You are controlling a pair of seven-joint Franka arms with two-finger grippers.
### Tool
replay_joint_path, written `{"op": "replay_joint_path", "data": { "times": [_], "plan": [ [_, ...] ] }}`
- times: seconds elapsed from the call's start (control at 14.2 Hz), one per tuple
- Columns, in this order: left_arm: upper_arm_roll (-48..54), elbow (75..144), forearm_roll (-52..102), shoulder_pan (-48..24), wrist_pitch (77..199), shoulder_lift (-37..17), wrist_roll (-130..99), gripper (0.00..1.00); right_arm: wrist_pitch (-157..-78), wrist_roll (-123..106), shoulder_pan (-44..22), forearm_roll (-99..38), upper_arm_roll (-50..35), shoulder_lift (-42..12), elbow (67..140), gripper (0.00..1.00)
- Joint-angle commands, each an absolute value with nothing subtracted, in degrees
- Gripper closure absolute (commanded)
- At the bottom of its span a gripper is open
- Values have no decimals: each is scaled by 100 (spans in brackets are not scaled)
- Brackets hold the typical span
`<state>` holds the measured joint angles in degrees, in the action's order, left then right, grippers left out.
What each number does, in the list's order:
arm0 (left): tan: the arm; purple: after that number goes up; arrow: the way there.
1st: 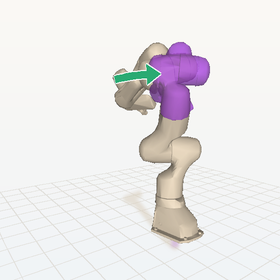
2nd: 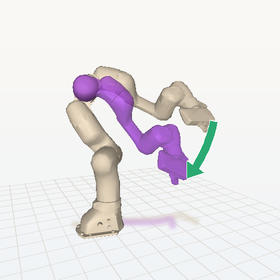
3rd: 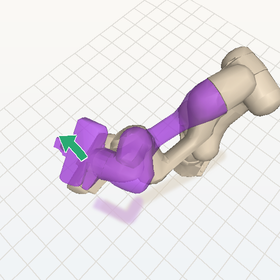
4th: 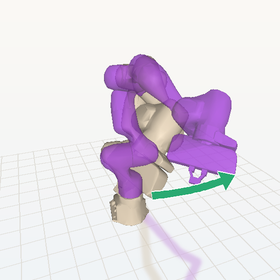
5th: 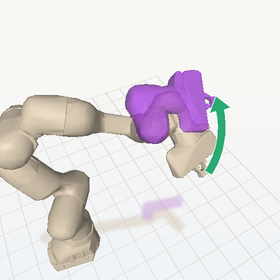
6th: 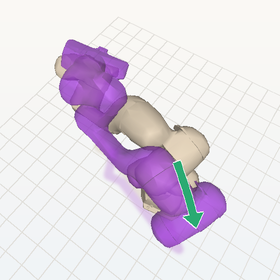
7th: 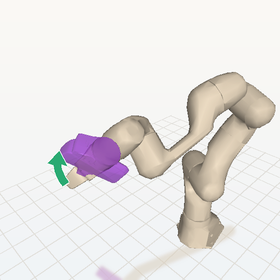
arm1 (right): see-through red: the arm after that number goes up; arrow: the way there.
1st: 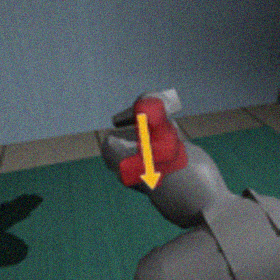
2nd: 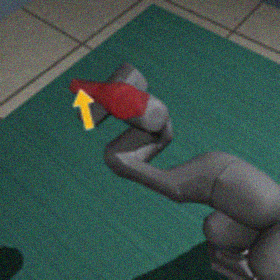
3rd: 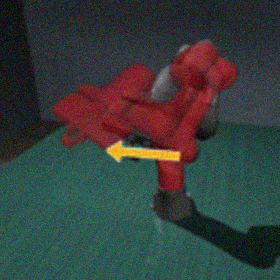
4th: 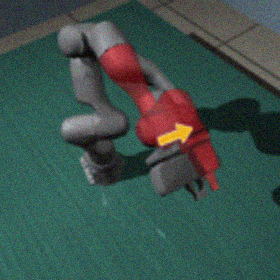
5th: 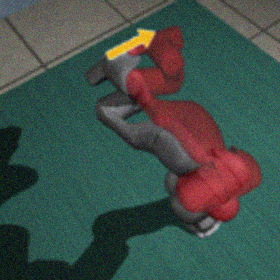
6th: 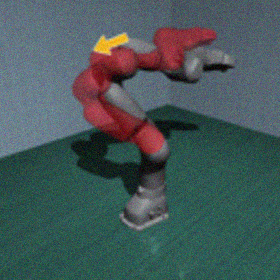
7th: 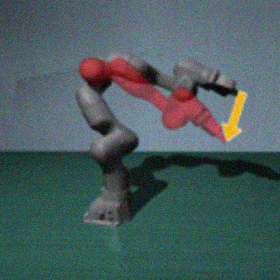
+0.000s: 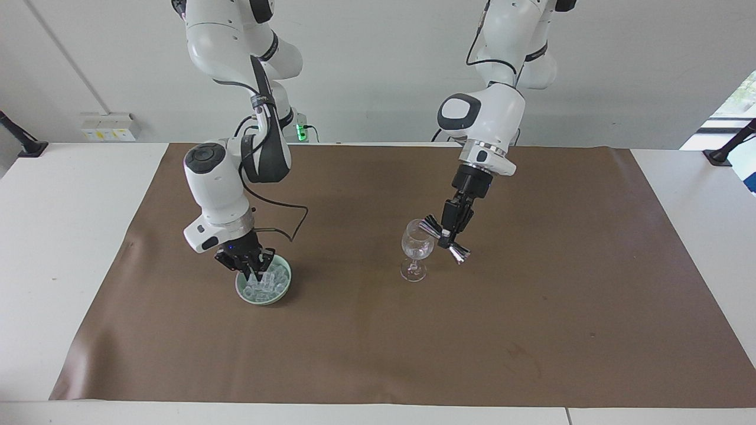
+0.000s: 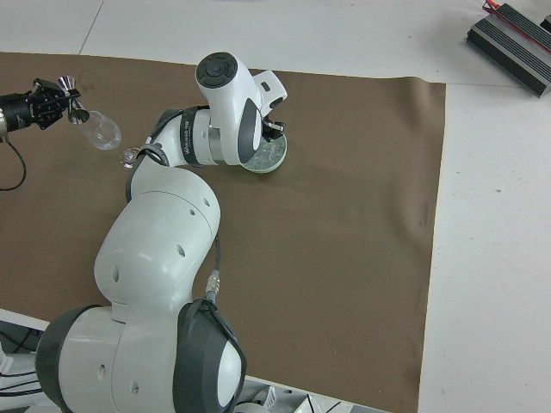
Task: Pour wine and add ice with both arms
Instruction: 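Lift the ice with the right gripper while the left gripper draws back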
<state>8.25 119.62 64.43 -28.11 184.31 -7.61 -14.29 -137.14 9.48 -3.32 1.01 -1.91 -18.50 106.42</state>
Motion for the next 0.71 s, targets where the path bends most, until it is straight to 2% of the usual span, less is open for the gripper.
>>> {"op": "replay_joint_path", "data": {
  "times": [0.0, 0.35, 0.64],
  "plan": [
    [765, 11865, 6407, -2857, 18527, -826, -1380, 100, -13518, 1072, -272, 167, -202, -1811, 10538, 100],
    [773, 11865, 6433, -2821, 18484, -809, -1432, 100, -12999, 1055, -211, 53, -202, -1802, 9968, 100],
    [774, 11865, 6504, -2734, 18335, -730, -1485, 100, -12920, 1046, -176, -315, -202, -1767, 9905, 100]
  ]
}}
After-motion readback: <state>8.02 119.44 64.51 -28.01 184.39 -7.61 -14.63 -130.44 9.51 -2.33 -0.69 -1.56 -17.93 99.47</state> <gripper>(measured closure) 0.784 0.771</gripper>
